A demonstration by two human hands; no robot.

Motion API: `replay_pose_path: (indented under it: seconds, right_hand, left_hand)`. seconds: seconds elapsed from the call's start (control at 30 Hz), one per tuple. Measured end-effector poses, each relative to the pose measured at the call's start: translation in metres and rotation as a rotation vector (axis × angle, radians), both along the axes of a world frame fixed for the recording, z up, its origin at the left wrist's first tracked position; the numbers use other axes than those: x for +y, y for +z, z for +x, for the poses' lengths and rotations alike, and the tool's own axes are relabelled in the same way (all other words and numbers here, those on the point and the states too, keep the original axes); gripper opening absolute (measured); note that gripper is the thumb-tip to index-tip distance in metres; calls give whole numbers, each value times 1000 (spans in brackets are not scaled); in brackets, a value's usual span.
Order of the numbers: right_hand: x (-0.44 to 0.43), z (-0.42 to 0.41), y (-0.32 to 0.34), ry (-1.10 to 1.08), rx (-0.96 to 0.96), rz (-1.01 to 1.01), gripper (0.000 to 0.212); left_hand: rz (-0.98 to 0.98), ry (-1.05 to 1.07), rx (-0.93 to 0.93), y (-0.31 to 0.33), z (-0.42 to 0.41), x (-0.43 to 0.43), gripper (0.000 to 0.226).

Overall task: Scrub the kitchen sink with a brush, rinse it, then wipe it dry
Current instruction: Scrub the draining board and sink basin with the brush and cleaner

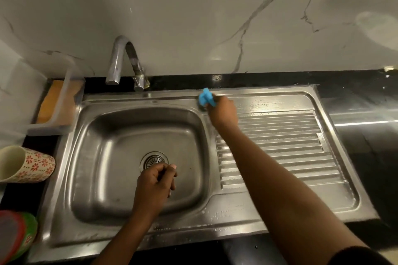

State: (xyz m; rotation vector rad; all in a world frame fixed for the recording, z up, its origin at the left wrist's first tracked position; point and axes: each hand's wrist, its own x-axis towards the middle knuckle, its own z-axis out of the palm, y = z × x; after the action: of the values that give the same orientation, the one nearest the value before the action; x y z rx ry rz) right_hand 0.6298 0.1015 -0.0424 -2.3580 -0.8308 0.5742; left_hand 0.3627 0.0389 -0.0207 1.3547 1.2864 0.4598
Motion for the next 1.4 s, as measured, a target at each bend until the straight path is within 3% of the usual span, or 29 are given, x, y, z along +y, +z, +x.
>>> replay_pose_path:
  seconds: [0.13,0.23,0.4,0.47,0.6,0.77,1.1,1.23,1.3,1.4]
  right_hand:
    - [-44,75,9,-249,-55,-45,29]
    - [-44,80,4,-334,-34,-65,32]
    - [-26,11,-1,-96,-27,-26,26]
    - [-35,-10,-8,-27,-69,-61,33]
    - [-87,-31,-12,49,-133,-156,48]
    - [-130,-48,-1,83,-179,-208,51]
    - [1,-10,-5,52,-141,-25,47]
    - [-4,5,-3,114,-197,-30,46]
    - [-20,22,-5,1,-198,4,38]
    - [-33,47,-4,-310,-54,103,38]
  left_hand:
    - [0,3,-8,-3,-2,-1,29]
    - [-3,5,-6,-6,-9,-2,28]
    - [-7,-24,0,-7,-13,-3,30]
    - [-6,-27,-5,-7,-13,0,29]
    - [-14,-23,-46,-4,-13,3,29]
    - [-26,-17,-59,-6,-14,5,30]
    - [12,-38,-15,-1,-23,12,29]
    - [-2,-27,-18,-4,-28,13,29]
    - [-8,-23,-21,-6,-30,13,29]
    - [-19,-17,-10,-7,-32,13,30]
